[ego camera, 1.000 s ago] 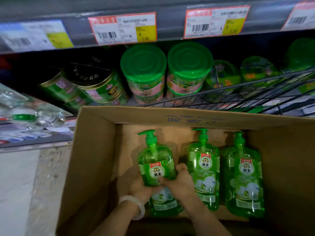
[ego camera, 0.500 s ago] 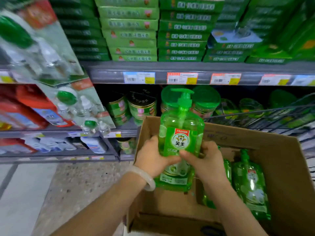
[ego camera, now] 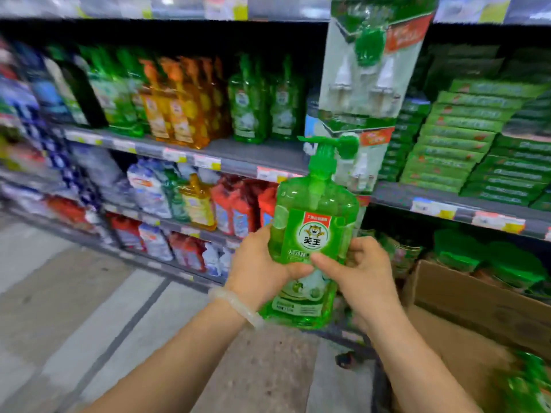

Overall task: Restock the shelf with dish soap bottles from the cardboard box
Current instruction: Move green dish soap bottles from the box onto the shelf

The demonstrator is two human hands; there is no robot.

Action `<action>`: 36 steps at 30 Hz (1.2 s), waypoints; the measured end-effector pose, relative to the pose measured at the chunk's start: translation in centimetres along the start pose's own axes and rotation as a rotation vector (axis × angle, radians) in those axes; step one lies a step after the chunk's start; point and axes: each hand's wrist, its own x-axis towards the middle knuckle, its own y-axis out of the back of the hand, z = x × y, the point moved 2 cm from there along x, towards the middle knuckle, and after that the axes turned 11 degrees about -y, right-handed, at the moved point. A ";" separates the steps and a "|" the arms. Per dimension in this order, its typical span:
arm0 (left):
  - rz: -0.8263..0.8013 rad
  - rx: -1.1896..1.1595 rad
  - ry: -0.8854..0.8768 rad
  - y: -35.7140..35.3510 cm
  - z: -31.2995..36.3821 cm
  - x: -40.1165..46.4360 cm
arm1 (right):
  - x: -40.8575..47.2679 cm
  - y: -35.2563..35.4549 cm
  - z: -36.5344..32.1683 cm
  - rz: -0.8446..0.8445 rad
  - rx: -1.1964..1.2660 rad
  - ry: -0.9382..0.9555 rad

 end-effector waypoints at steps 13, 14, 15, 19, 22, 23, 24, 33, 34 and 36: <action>0.282 0.097 0.112 16.1 -6.0 -1.7 | -1.6 -18.2 -3.2 -0.317 0.049 0.031; 0.290 0.086 0.106 16.4 -6.3 -0.8 | -0.7 -18.6 -3.7 -0.322 0.052 0.045; 0.301 0.084 0.099 16.8 -6.7 0.3 | 0.2 -19.2 -4.2 -0.321 0.048 0.061; 0.298 0.104 0.025 18.4 -7.4 6.0 | 5.0 -21.6 -6.8 -0.303 0.021 0.109; 0.285 0.084 -0.018 19.5 -7.5 11.6 | 9.7 -23.4 -9.3 -0.267 0.042 0.145; 0.279 0.078 -0.032 19.7 -7.4 13.6 | 11.4 -23.8 -10.3 -0.254 0.035 0.159; 0.274 0.077 -0.055 19.8 -7.3 15.7 | 13.1 -24.1 -11.2 -0.238 0.035 0.177; 0.227 0.005 -0.235 18.2 -8.2 30.3 | 24.4 -24.4 -16.0 -0.071 0.012 0.307; 0.222 -0.006 -0.233 17.6 -8.6 31.5 | 25.3 -24.1 -16.0 -0.045 0.003 0.308; 0.192 -0.008 -0.246 16.5 -9.3 34.0 | 27.1 -23.7 -15.8 0.013 -0.012 0.303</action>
